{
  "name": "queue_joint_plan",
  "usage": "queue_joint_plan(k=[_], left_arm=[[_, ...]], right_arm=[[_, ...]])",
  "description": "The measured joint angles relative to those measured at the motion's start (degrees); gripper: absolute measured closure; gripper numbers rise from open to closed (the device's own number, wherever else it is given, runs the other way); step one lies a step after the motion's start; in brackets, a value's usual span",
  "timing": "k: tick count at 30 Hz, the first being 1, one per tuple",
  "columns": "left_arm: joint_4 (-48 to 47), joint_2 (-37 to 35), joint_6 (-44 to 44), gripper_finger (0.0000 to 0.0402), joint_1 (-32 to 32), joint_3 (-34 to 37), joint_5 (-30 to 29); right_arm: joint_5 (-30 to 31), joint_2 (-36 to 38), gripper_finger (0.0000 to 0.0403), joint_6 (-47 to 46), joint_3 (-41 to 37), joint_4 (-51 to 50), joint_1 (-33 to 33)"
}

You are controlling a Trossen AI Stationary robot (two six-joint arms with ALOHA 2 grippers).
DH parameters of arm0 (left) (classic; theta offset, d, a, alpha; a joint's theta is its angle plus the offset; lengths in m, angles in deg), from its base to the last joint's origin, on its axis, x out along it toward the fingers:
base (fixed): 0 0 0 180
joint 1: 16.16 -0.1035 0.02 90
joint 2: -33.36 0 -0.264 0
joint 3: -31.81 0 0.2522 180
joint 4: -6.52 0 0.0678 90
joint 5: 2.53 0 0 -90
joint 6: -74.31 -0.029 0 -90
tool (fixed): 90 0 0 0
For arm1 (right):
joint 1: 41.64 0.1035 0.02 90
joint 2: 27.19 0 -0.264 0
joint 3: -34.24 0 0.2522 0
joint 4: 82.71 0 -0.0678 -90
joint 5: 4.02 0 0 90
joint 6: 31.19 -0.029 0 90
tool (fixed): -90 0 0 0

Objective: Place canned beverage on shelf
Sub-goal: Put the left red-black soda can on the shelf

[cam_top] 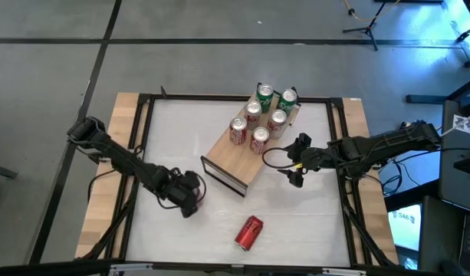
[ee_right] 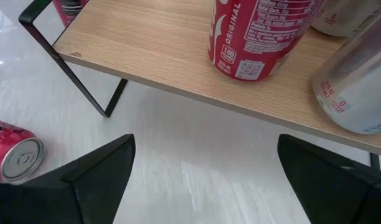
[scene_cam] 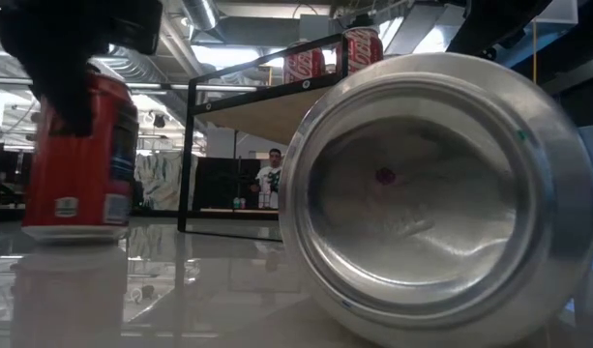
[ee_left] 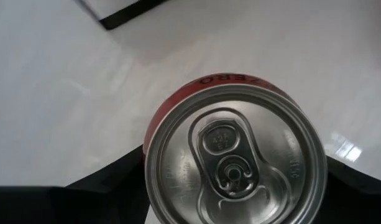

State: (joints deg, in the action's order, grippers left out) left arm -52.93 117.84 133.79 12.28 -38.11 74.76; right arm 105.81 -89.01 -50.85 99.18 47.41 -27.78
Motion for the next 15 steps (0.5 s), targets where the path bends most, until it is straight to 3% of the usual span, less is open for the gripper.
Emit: queue_joint_plan(k=[7, 15], left_arm=[[-2.92, -0.07, 14.51, 0.0117, -1.87, -0.10, -0.09], [-14.87, -0.06, 25.96, 0.0117, -3.42, -0.04, -4.40]], right_arm=[[0.00, 0.00, 0.0015, 0.00, 0.00, 0.00, 0.00], [-3.15, 0.00, 0.0015, 0.01, -0.02, 0.00, 0.00]])
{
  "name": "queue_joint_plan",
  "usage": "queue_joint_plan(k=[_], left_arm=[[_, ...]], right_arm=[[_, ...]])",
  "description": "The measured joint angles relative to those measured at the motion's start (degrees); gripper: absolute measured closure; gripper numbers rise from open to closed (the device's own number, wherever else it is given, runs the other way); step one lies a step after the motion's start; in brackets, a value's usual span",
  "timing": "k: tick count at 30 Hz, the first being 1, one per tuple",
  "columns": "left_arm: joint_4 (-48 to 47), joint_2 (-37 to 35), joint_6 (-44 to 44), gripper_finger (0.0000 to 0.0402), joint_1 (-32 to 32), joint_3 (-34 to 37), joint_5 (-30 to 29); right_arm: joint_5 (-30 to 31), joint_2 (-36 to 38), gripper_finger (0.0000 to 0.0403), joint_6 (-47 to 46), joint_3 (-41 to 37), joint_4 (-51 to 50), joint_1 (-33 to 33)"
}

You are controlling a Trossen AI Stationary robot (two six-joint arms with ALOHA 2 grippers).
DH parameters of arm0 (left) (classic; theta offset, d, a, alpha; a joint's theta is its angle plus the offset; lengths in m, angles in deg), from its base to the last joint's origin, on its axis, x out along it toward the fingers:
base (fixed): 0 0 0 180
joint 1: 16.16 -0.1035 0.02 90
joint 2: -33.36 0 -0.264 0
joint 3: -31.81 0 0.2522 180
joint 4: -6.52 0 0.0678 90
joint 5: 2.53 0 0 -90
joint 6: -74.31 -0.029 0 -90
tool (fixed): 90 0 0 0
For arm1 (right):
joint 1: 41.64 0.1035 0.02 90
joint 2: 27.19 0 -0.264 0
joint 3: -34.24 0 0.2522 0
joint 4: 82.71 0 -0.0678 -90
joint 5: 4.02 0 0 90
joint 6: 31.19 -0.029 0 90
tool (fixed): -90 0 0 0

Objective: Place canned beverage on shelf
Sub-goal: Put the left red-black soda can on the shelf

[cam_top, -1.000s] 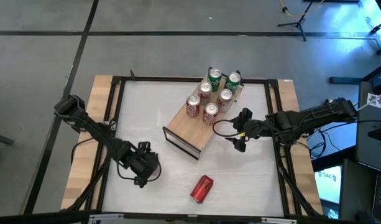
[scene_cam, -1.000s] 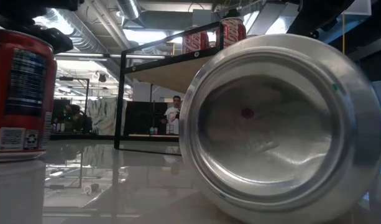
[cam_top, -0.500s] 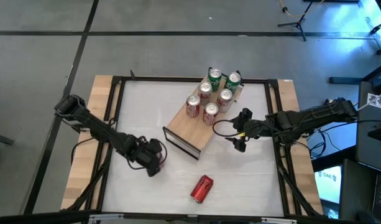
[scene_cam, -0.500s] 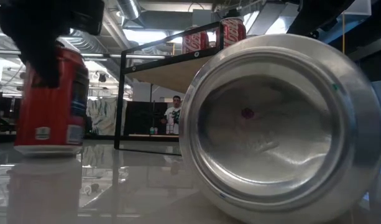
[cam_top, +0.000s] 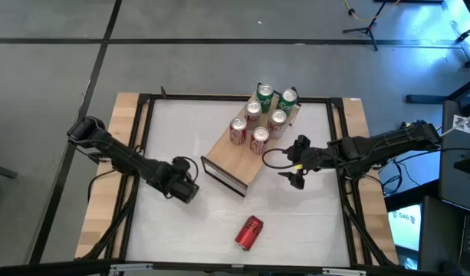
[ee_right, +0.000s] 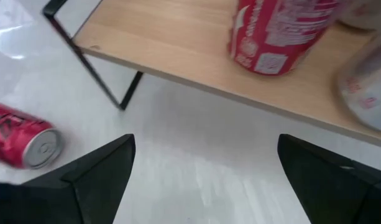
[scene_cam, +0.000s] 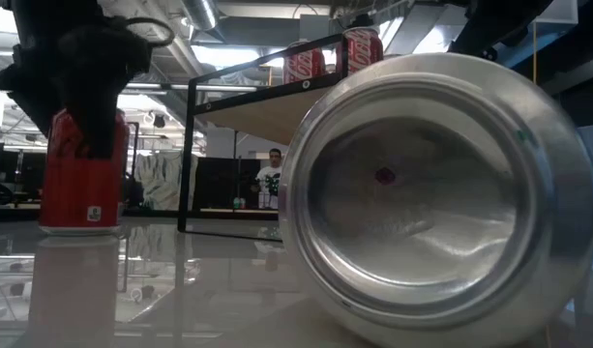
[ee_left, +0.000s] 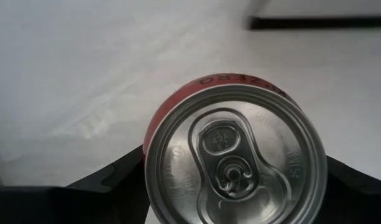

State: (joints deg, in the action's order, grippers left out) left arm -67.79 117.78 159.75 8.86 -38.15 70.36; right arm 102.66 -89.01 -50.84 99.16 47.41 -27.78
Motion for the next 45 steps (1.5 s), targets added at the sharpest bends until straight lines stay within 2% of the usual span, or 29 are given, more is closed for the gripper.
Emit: queue_joint_plan(k=[6, 12, 17, 24, 32, 42, 45], left_arm=[[-5.61, 0.05, 7.03, 0.0117, -2.07, 0.06, -1.72], [-6.04, 0.13, 10.28, 0.0117, -5.69, 0.13, -2.96], [-7.35, 0.11, 10.92, 0.0117, -11.07, 0.19, -5.44], [-7.98, -1.76, 5.29, 0.0117, -22.02, 0.19, -8.06], [-3.41, -1.90, -1.86, 0.0117, -32.32, 0.19, -8.32], [3.24, -1.90, -3.61, 0.0117, -39.63, 0.13, -8.33], [3.95, -1.90, -3.61, 0.0117, -40.58, 0.13, -5.69]], right_arm=[[-1.77, 0.00, 0.0015, -0.02, 0.00, 0.00, 0.00], [-1.77, 0.00, 0.0015, -0.02, 0.00, 0.00, 0.00], [-1.78, 0.00, 0.0015, -0.02, 0.01, 0.00, 0.00], [-1.78, 0.00, 0.0015, -0.02, 0.00, 0.02, 0.00], [-0.82, 0.00, 0.0015, 0.01, 0.00, 0.02, 0.00], [-0.76, 0.00, 0.0015, 1.80, 0.00, 0.02, -0.01], [-0.74, 0.00, 0.0015, 3.44, 0.02, 0.02, 0.00]])
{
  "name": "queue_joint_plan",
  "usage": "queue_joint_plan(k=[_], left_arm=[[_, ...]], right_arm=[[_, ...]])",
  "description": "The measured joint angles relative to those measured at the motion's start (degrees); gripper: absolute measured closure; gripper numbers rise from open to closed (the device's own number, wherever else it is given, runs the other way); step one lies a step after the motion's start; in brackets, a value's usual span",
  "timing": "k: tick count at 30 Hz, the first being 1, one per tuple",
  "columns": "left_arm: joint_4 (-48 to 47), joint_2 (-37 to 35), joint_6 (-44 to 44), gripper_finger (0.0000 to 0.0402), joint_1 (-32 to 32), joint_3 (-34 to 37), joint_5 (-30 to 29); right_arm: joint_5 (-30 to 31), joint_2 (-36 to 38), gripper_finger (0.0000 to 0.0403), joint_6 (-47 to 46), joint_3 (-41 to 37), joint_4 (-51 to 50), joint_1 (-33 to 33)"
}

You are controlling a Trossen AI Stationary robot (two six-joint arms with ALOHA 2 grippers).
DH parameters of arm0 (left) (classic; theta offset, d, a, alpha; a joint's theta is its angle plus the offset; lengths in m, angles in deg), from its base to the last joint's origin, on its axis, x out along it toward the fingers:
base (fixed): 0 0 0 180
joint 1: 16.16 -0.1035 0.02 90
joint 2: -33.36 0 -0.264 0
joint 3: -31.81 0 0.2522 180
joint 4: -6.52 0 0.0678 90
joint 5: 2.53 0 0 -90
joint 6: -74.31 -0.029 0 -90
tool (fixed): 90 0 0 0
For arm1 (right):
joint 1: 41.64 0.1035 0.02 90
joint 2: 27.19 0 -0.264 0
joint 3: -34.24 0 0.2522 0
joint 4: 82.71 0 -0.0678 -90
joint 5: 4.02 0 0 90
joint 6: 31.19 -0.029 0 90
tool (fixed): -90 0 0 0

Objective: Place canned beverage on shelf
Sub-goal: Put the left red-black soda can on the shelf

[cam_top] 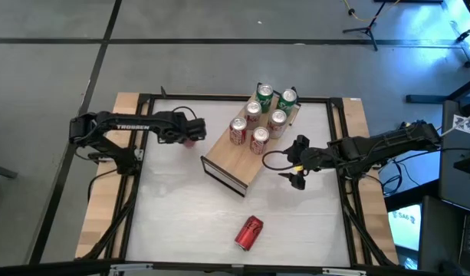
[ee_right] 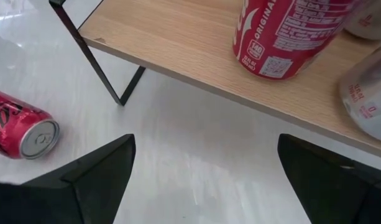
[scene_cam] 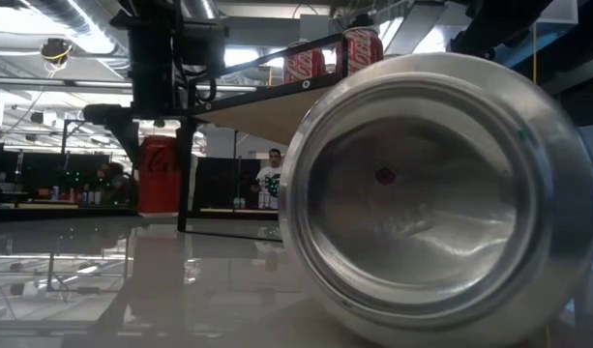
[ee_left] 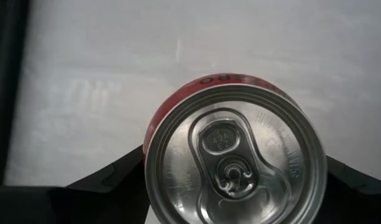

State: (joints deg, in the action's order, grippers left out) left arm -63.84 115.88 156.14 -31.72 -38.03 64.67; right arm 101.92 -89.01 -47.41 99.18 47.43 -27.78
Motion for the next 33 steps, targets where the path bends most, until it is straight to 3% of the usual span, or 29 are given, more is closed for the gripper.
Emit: queue_joint_plan(k=[4, 12, 21, 33], left_arm=[[0.68, 0.00, -0.02, 0.0117, -0.33, 0.00, 3.42], [2.37, 0.20, 0.02, 0.0114, -0.04, 0.00, 3.42], [2.21, 0.20, 0.02, 0.0081, -0.04, -0.02, 2.51], [2.30, 0.20, 0.22, 0.0077, -0.04, -0.07, 2.40]], right_arm=[[0.00, 0.00, 0.0015, 1.27, -0.02, 0.00, 0.00], [0.00, 0.00, 0.0015, 3.24, -0.02, 0.00, 0.00], [-0.07, 0.00, 0.0015, 3.27, -0.02, 0.00, 0.00], [-0.09, 0.00, 0.0015, 3.52, -0.02, -0.06, 0.00]])
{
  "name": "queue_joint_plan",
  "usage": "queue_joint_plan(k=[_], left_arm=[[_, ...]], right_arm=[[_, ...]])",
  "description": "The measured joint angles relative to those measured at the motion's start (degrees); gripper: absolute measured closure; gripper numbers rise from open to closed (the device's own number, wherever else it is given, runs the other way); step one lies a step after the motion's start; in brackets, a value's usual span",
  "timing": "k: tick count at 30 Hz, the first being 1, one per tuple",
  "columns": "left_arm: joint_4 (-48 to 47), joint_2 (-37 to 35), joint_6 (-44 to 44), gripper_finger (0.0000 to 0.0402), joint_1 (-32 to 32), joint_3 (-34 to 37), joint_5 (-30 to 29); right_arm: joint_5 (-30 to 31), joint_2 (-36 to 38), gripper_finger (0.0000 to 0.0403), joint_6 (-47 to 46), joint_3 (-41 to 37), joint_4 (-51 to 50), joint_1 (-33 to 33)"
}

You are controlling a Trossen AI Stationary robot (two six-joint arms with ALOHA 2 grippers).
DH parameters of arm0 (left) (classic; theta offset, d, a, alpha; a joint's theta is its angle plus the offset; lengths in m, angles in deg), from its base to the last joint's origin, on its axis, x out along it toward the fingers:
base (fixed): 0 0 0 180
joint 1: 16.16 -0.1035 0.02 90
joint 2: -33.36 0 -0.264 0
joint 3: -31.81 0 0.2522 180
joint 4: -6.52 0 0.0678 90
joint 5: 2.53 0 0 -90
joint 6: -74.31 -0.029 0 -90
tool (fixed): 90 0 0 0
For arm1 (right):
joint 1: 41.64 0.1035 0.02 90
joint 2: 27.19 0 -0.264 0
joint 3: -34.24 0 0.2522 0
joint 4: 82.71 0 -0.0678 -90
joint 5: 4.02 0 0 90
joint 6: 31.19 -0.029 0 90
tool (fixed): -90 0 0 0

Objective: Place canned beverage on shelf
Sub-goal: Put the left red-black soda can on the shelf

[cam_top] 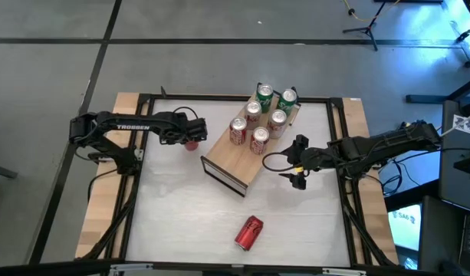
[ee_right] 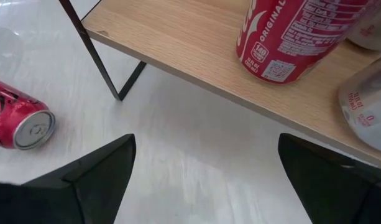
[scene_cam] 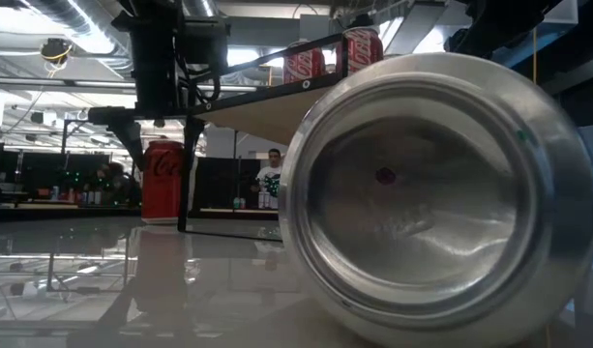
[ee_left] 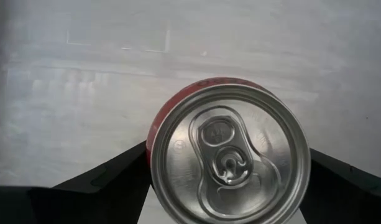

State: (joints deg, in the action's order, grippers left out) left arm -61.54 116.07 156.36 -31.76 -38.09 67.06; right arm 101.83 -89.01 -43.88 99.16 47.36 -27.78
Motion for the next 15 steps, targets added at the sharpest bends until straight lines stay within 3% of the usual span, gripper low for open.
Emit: queue_joint_plan(k=[15], left_arm=[[-0.04, 0.00, 0.42, 0.0076, 0.00, 0.00, -1.33]], right_arm=[[-0.02, 0.00, 0.0015, 2.57, 0.00, -0.07, 0.00]])
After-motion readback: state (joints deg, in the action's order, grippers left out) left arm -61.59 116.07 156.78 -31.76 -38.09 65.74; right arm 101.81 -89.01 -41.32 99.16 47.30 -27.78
